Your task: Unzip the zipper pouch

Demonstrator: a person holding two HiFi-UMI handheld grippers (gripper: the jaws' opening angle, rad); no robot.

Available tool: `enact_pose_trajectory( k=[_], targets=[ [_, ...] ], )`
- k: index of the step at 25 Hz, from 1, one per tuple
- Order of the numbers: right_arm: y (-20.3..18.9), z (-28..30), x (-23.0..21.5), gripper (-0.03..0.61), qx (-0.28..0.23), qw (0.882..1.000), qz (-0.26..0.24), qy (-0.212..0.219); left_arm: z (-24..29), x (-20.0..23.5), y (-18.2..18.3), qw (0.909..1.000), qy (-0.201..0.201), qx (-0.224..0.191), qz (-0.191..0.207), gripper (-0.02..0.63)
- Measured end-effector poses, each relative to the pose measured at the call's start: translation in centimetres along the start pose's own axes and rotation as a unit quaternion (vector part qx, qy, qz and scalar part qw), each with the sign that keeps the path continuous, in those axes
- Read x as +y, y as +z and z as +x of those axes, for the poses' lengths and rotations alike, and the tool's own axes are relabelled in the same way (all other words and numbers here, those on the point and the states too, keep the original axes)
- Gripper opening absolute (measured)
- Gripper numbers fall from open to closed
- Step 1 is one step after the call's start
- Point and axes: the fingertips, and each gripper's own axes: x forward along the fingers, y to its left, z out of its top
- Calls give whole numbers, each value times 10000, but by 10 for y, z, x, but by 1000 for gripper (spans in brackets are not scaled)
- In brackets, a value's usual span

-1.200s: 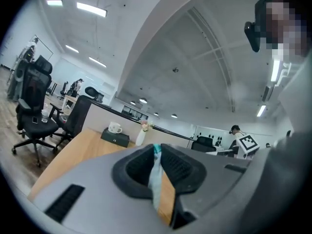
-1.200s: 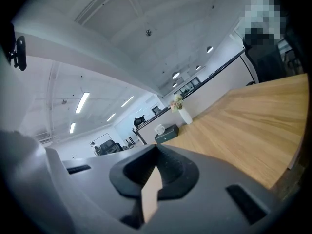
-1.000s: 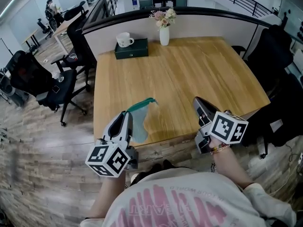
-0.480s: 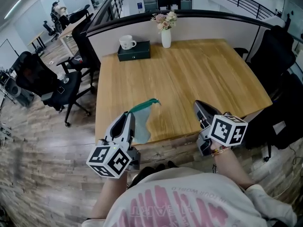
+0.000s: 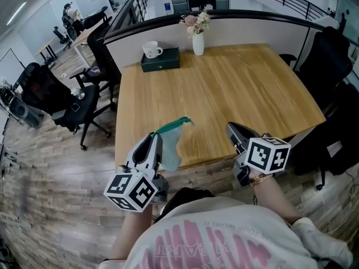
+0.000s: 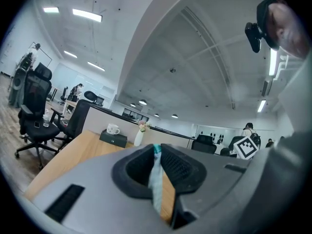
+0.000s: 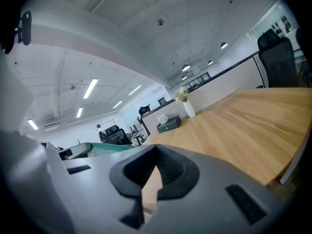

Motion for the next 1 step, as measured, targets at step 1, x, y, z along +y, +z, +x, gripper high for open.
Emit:
enact_pose_trajectory(
  k=[1],
  targets=[
    [-2, 1, 0, -5, 33, 10000, -7, 10, 0, 0, 0, 10000, -2, -6, 12, 48]
  ],
)
